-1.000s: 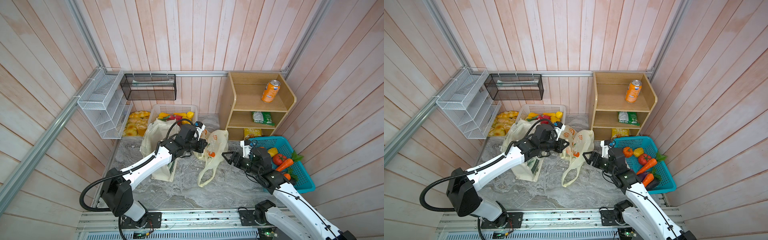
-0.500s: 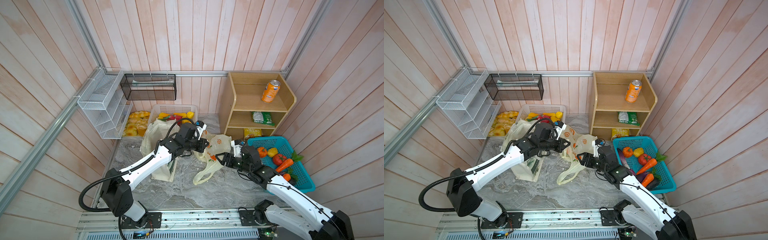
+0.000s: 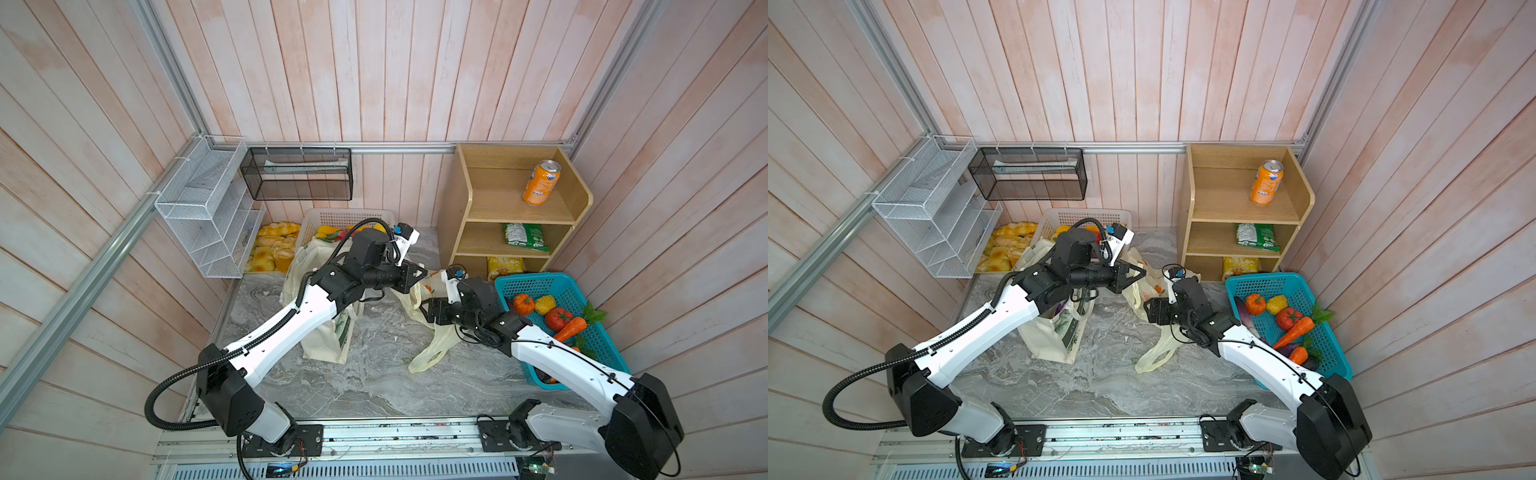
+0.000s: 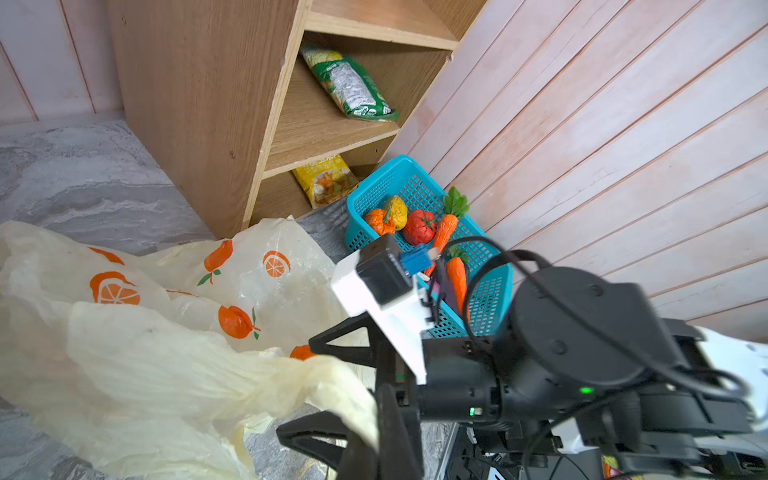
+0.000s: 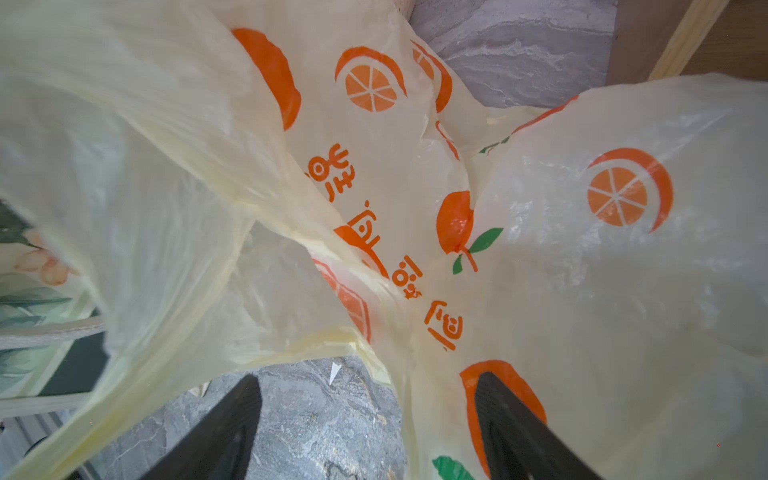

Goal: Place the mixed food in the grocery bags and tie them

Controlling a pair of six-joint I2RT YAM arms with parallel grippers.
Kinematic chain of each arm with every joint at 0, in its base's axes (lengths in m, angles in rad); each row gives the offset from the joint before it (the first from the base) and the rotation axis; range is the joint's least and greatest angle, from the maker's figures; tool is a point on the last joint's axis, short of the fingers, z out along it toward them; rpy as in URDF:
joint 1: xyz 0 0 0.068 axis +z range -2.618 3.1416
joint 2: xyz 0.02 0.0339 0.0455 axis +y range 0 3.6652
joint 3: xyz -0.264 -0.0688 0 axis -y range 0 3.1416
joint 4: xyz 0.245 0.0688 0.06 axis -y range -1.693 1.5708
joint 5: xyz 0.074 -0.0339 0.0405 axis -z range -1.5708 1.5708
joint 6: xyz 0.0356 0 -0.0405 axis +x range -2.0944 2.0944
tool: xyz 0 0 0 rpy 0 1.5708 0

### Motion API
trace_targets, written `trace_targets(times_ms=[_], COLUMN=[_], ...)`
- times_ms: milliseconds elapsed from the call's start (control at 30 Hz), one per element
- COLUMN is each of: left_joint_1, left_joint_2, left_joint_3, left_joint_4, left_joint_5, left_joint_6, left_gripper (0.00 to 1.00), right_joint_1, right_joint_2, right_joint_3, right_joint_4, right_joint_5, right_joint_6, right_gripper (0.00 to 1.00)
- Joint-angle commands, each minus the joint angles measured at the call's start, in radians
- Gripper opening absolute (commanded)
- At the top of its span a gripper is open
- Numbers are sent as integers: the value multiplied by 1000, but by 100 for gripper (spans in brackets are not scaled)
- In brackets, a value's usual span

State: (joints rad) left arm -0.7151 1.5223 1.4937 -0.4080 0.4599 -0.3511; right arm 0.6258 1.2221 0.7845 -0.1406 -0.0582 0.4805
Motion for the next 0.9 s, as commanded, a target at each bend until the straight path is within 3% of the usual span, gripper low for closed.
trace_targets(times_ms=[0,67,133,200,300,333,433,467,600,733,867], left_joint_1=[8,15,30,50,90,104,139,152,190,206,206], left_joint_2=[-28,-27,-28,-26,-16,-10,-2,-6,-56,-138,-214], left_joint_3=[40,46,47,41,45,56,100,110,105,26,-91], left_joint_4=[3,12,23,41,60,59,33,31,42,68,104], left_joint_5=[59,80,98,121,136,123,37,10,-74,-135,-127], left_joint_6=[9,3,-9,-27,-58,-67,-87,-93,-96,-101,-123], left_gripper=[0,0,0,0,1,11,52,60,71,73,73], right_joint_1=[7,8,7,8,7,6,5,3,-39,-105,-168], right_joint_2=[19,30,44,61,71,70,53,42,-2,-60,-106], right_joint_3=[24,24,31,44,64,73,95,104,116,114,120], right_joint_4=[-18,-9,-8,-10,-17,-23,-40,-47,-50,-46,-21], right_joint_5=[54,66,70,64,24,0,-65,-84,-182,-256,-338], right_joint_6=[-47,-55,-67,-78,-90,-90,-62,-48,27,94,139], right_gripper=[80,75,64,43,3,0,0,0,0,0,0])
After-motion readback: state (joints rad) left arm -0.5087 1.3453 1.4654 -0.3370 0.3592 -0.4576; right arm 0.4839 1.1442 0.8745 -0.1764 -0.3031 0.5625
